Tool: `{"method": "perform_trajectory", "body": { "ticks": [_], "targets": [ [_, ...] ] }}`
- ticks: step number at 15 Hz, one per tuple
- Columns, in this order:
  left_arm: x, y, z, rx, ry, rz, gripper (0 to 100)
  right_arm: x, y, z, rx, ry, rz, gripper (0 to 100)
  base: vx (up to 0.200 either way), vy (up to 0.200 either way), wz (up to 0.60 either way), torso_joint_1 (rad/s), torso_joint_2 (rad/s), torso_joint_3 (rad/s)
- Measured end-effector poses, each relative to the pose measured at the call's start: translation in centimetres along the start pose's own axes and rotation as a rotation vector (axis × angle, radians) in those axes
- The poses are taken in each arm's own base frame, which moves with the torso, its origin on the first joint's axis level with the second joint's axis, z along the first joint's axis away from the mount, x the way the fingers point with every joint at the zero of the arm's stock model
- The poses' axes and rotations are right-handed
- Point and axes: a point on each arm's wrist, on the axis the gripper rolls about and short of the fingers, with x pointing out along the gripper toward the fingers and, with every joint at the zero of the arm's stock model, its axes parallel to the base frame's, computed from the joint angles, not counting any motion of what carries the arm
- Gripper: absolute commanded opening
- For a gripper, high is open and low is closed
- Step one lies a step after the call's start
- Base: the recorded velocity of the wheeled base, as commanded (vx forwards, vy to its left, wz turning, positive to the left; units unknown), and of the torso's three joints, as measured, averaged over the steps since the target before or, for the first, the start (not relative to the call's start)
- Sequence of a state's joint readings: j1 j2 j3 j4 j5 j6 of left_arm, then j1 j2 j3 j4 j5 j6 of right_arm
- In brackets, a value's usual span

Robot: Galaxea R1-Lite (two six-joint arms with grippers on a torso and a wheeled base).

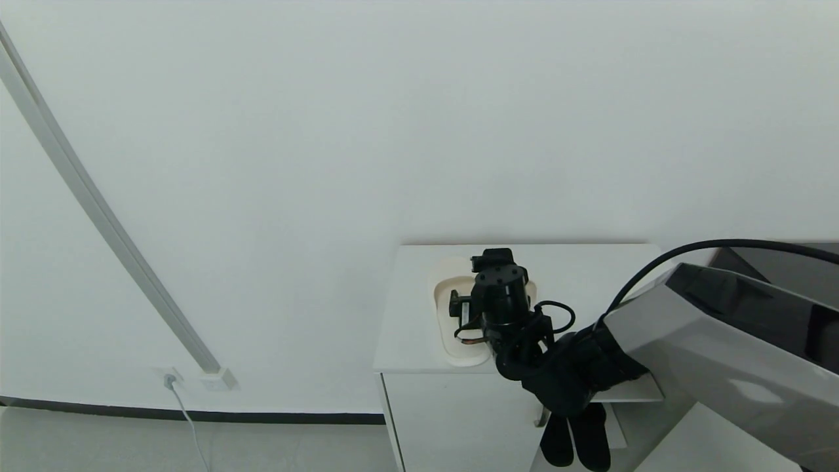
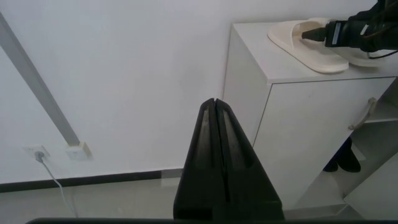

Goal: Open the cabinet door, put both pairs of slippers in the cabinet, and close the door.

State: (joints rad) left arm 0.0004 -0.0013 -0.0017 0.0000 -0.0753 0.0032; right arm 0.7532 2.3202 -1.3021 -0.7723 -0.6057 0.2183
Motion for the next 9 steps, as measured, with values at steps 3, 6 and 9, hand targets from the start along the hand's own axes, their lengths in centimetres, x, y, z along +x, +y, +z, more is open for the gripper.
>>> {"method": "perform_trajectory", "body": {
  "ticks": [3,6,9],
  "targets": [
    [0.0,0.0,0.0,0.000,0.000,0.000,0,1.6,0.1,0.0,-0.013,-0.015,0.011,100,0.000,0.000,0.00,0.000,0.00,0.000],
    [0.0,0.0,0.0,0.000,0.000,0.000,0,2.8,-0.3,-0.1,-0.008,-0.023,0.005,100,0.000,0.000,0.00,0.000,0.00,0.000],
    [0.0,0.0,0.0,0.000,0.000,0.000,0,3.2,-0.6,-0.2,-0.006,-0.024,-0.007,0,0.000,0.000,0.00,0.000,0.00,0.000]
  ]
}}
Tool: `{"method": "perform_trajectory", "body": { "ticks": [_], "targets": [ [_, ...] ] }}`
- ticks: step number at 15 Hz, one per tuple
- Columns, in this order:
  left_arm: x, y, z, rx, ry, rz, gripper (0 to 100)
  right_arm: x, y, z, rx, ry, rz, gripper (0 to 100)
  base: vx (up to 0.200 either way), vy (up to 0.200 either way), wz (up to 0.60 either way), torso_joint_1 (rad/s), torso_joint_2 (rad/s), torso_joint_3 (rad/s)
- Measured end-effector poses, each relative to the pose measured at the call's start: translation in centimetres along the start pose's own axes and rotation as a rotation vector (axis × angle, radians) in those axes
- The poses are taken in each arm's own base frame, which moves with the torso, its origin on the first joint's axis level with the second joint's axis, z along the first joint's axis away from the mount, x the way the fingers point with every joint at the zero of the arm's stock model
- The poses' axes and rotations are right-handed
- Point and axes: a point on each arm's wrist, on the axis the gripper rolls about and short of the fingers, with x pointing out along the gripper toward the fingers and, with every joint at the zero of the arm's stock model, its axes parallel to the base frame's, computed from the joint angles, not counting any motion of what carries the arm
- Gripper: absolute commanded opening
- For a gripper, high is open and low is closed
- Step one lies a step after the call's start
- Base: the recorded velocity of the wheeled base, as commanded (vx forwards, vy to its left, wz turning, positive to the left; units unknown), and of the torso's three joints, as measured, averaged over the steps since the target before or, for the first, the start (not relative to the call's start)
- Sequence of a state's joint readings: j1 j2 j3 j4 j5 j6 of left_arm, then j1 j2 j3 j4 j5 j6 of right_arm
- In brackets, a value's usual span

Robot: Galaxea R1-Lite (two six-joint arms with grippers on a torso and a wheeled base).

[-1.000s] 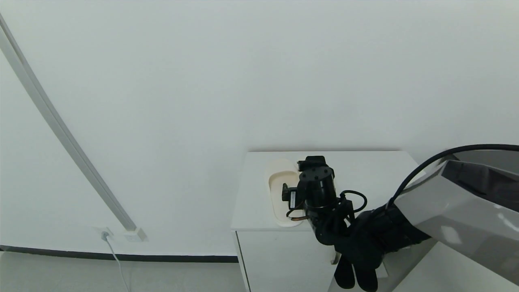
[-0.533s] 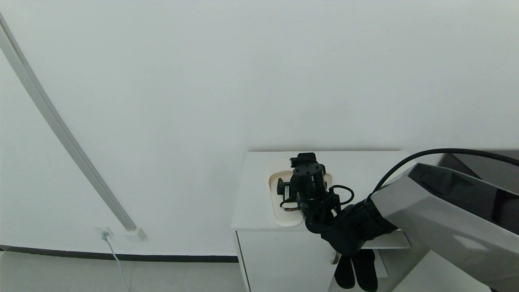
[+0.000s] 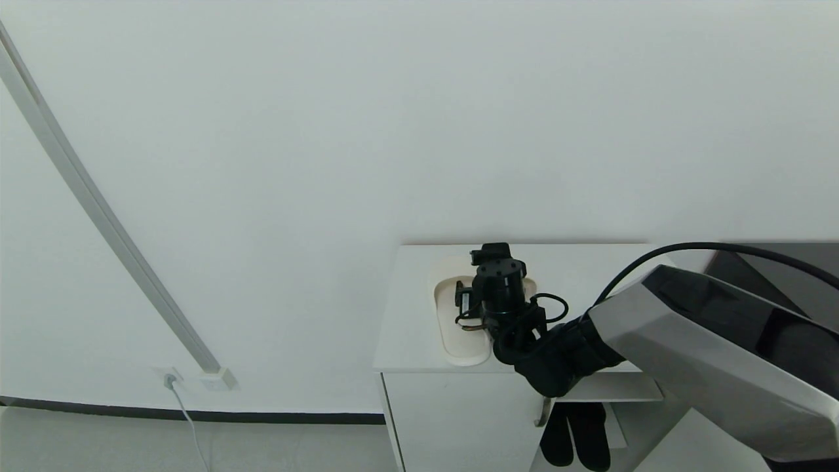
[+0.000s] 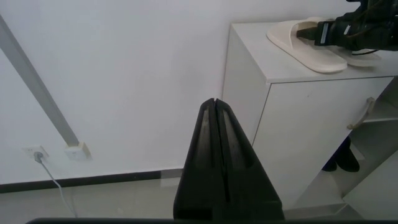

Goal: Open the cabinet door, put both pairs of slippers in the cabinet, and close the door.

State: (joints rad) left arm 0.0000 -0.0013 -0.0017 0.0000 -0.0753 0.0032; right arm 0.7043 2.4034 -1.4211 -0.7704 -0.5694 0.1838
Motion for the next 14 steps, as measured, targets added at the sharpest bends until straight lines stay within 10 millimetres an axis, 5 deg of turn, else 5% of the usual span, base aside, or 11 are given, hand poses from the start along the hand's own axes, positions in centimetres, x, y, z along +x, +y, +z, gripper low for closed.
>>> {"method": "perform_trajectory", "body": {
  "ticks": [14],
  "targets": [
    [0.0,0.0,0.0,-0.001,0.000,0.001,0,-1.8,-0.8,1.6,0.002,-0.001,0.013,0,0.000,0.000,0.00,0.000,0.00,0.000]
  ]
}}
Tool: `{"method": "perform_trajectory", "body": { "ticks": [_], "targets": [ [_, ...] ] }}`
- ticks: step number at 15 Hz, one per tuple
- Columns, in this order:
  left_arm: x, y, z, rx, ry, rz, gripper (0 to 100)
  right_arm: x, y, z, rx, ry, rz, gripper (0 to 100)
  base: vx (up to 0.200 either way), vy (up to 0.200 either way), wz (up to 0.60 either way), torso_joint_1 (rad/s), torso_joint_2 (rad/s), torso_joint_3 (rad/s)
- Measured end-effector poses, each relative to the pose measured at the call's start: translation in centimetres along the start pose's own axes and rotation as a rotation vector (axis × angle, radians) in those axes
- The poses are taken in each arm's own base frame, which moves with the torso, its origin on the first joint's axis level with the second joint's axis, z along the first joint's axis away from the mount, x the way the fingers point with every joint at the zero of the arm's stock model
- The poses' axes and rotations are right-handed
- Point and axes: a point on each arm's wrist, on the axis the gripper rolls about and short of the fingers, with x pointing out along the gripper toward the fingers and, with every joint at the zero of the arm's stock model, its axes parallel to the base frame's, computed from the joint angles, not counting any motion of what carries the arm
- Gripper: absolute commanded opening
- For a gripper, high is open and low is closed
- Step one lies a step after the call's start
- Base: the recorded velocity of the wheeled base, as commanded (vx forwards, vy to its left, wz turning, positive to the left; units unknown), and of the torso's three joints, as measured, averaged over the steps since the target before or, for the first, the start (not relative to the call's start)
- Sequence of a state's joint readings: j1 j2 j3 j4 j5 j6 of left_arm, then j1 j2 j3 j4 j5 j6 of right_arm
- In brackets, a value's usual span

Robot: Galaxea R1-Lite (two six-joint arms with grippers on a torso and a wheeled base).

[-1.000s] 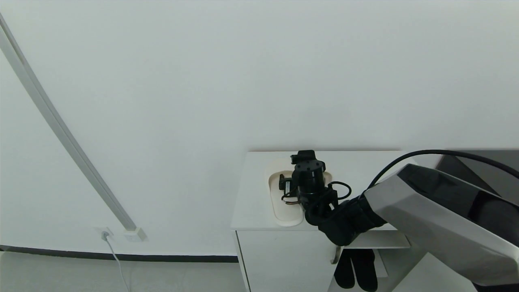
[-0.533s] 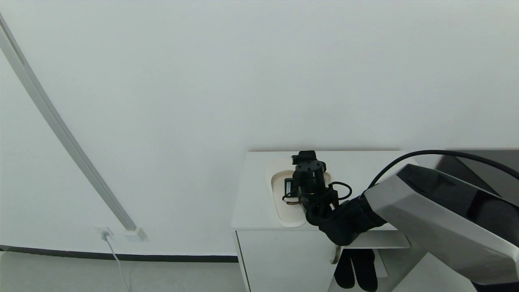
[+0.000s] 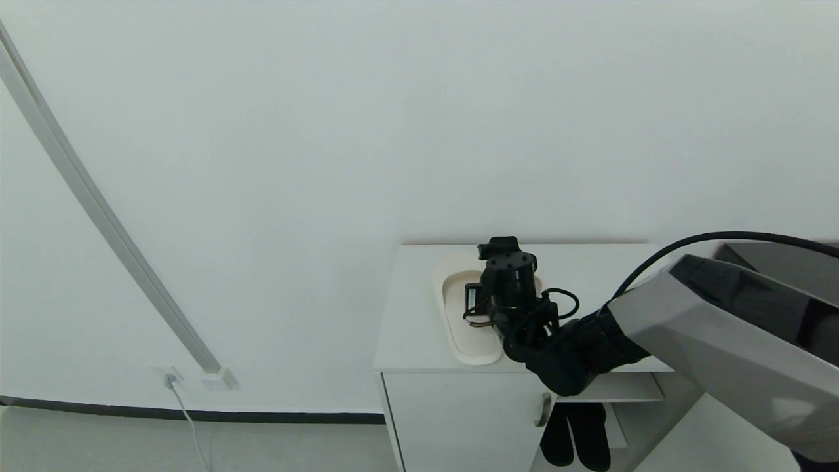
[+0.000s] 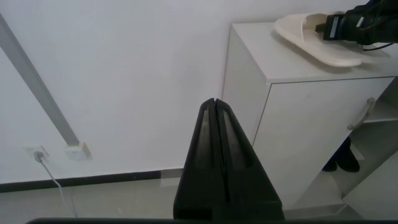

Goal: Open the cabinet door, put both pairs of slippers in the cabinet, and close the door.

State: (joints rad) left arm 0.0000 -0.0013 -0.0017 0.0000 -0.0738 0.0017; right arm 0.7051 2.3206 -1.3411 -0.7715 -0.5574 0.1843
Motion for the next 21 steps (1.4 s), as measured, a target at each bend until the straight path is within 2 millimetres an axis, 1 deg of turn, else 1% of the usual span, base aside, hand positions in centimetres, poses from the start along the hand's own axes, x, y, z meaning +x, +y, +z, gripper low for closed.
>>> {"method": "perform_trajectory", "body": {
  "ticks": [2,4,7,9,10,11,12,14,17,21],
  "targets": [
    [0.0,0.0,0.0,0.000,0.000,0.000,0,-1.6,-0.6,0.8,-0.005,0.013,0.025,0,0.000,0.000,0.00,0.000,0.00,0.000],
    [0.0,0.0,0.0,0.000,0.000,0.000,0,-3.9,-1.2,1.6,-0.007,0.026,0.063,0,0.000,0.000,0.00,0.000,0.00,0.000],
    [0.0,0.0,0.0,-0.001,0.000,0.000,0,-8.0,-2.1,2.3,-0.014,0.032,0.123,0,0.000,0.000,0.00,0.000,0.00,0.000],
    [0.0,0.0,0.0,-0.002,0.000,0.000,0,-10.9,-2.7,2.4,-0.032,0.059,0.201,0,0.000,0.000,0.00,0.000,0.00,0.000],
    [0.0,0.0,0.0,-0.002,0.000,0.000,0,-12.3,-2.6,2.5,-0.043,0.065,0.242,0,0.000,0.000,0.00,0.000,0.00,0.000],
    [0.0,0.0,0.0,-0.002,0.000,0.000,0,-13.2,-2.5,2.8,-0.048,0.062,0.270,0,0.000,0.000,0.00,0.000,0.00,0.000],
    [0.0,0.0,0.0,-0.002,0.000,0.000,0,-13.8,-2.4,3.1,-0.046,0.056,0.284,0,0.000,0.000,0.00,0.000,0.00,0.000],
    [0.0,0.0,0.0,-0.002,0.000,0.000,0,-14.3,-2.4,3.2,-0.045,0.053,0.292,0,0.000,0.000,0.00,0.000,0.00,0.000],
    [0.0,0.0,0.0,-0.004,0.000,0.000,0,-14.4,-2.4,3.3,-0.044,0.049,0.293,0,0.000,0.000,0.00,0.000,0.00,0.000],
    [0.0,0.0,0.0,-0.004,0.000,0.000,0,-14.0,-2.1,3.2,-0.045,0.051,0.291,0,0.000,0.000,0.00,0.000,0.00,0.000]
  ]
}}
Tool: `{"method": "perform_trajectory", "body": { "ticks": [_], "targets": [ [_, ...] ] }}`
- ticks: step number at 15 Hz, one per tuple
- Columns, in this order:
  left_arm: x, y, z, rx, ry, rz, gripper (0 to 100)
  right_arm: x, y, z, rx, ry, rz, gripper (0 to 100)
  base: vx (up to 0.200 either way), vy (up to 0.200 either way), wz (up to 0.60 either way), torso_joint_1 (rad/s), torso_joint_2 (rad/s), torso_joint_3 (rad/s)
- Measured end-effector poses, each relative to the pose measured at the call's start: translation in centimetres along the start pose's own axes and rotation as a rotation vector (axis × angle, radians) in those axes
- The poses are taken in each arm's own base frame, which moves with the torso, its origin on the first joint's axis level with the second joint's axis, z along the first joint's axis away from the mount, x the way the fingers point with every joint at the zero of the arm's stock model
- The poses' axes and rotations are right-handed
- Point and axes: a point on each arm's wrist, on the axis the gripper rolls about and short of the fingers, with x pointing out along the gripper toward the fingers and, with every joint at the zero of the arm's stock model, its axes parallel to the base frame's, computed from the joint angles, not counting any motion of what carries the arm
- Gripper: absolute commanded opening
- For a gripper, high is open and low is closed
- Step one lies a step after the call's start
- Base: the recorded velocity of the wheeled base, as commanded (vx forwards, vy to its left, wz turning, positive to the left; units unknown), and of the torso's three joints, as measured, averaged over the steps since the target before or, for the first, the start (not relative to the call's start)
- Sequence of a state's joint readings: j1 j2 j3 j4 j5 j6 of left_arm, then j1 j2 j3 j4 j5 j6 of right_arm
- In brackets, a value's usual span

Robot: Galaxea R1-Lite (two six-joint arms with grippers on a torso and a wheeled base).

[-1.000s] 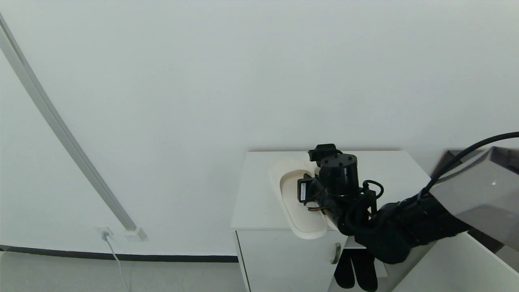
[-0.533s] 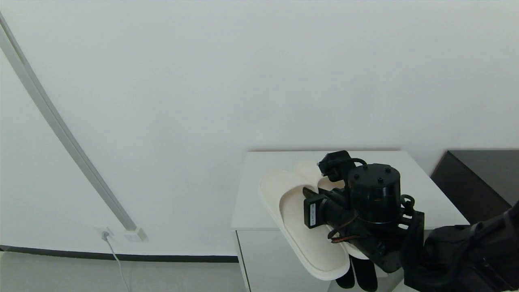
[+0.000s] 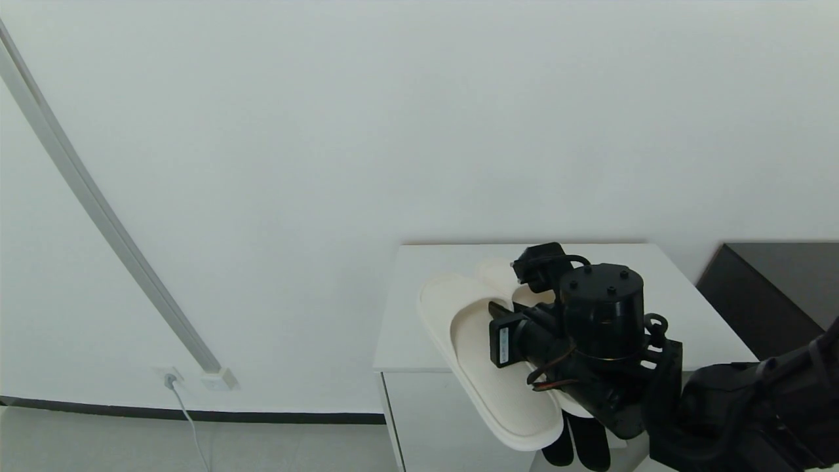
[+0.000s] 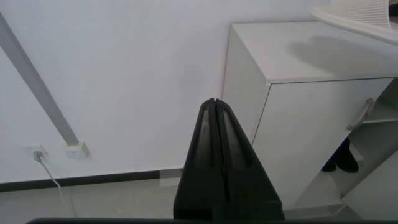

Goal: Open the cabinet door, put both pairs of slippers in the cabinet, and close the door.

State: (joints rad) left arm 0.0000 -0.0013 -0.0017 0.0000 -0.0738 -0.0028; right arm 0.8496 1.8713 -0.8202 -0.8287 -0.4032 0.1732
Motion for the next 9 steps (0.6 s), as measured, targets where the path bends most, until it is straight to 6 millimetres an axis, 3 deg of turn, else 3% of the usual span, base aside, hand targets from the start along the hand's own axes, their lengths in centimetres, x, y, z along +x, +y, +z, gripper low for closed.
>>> {"method": "perform_trajectory", "body": {
  "ticks": [7,9],
  "targets": [
    [0.00,0.00,0.00,0.000,0.000,0.000,0,0.26,0.02,-0.28,-0.003,0.006,-0.002,0,0.000,0.000,0.00,0.000,0.00,0.000],
    [0.00,0.00,0.00,-0.001,0.000,0.000,0,0.26,0.02,-0.37,-0.004,0.009,-0.003,0,-0.200,0.000,0.00,0.002,0.00,0.002]
  ]
}}
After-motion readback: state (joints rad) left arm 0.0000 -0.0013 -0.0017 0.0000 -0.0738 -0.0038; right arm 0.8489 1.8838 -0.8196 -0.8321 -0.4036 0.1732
